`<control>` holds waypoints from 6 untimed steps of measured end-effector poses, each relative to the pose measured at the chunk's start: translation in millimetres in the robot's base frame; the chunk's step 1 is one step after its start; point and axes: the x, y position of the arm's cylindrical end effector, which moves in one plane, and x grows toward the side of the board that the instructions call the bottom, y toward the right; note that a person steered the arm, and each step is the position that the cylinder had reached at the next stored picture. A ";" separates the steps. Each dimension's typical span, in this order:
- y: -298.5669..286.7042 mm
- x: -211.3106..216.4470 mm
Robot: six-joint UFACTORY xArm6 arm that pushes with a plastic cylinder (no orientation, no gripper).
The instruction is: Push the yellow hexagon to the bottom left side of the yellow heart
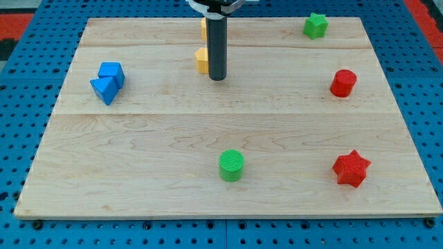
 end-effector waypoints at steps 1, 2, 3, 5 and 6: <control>0.0 -1.1; -5.8 -7.9; -11.2 -12.7; -25.7 -12.7; -29.5 -12.9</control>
